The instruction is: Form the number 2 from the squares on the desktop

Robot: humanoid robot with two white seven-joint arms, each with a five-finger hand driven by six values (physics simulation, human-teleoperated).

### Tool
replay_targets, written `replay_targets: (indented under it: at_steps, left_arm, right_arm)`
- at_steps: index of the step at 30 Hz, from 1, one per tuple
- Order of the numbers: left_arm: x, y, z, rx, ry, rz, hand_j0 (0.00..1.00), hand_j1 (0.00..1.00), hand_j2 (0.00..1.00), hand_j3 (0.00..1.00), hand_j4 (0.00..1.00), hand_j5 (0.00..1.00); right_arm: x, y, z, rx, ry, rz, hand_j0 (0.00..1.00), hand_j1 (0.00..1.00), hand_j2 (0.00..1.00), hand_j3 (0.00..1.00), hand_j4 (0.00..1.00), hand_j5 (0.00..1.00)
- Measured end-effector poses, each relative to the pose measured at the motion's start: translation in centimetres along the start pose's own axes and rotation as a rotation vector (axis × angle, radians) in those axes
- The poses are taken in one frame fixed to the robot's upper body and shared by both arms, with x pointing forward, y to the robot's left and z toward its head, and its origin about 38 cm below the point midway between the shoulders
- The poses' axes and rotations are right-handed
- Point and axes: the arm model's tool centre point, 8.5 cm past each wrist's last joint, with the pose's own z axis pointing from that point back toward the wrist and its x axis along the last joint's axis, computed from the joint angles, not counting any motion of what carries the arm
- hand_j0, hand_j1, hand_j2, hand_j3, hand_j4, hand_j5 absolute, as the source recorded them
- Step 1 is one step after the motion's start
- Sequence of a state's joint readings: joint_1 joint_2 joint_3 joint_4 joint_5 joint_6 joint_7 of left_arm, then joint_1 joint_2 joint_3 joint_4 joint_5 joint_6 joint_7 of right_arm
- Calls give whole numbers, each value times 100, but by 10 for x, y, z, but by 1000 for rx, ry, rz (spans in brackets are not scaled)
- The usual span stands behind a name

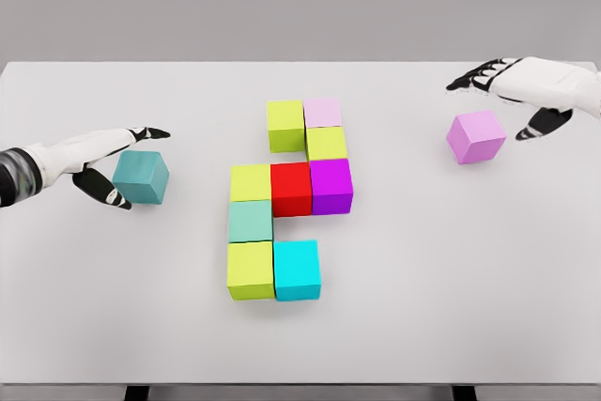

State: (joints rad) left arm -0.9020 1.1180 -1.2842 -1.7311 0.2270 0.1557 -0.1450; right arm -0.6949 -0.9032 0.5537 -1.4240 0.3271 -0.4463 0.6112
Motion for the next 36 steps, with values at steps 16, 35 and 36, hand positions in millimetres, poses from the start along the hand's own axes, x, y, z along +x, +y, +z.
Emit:
replay_targets:
  at_steps: [16, 35, 36]
  left_arm:
    - [-1, -12, -2, -19, -6, -25, 52, 52, 52, 52, 52, 52]
    - [27, 12, -26, 20, -78, -25, 40, 40, 40, 40, 40, 40]
    - [30, 17, -30, 29, -82, -25, 39, 39, 39, 39, 39, 39]
  right_arm:
    - [-2, 21, -45, 61, 17, -109, 100, 100, 100, 100, 100, 100]
    - [-19, 42, -58, 104, 60, -183, 100, 100, 100, 100, 100, 100]
    - [-20, 41, -59, 104, 63, -186, 100, 100, 100, 100, 100, 100]
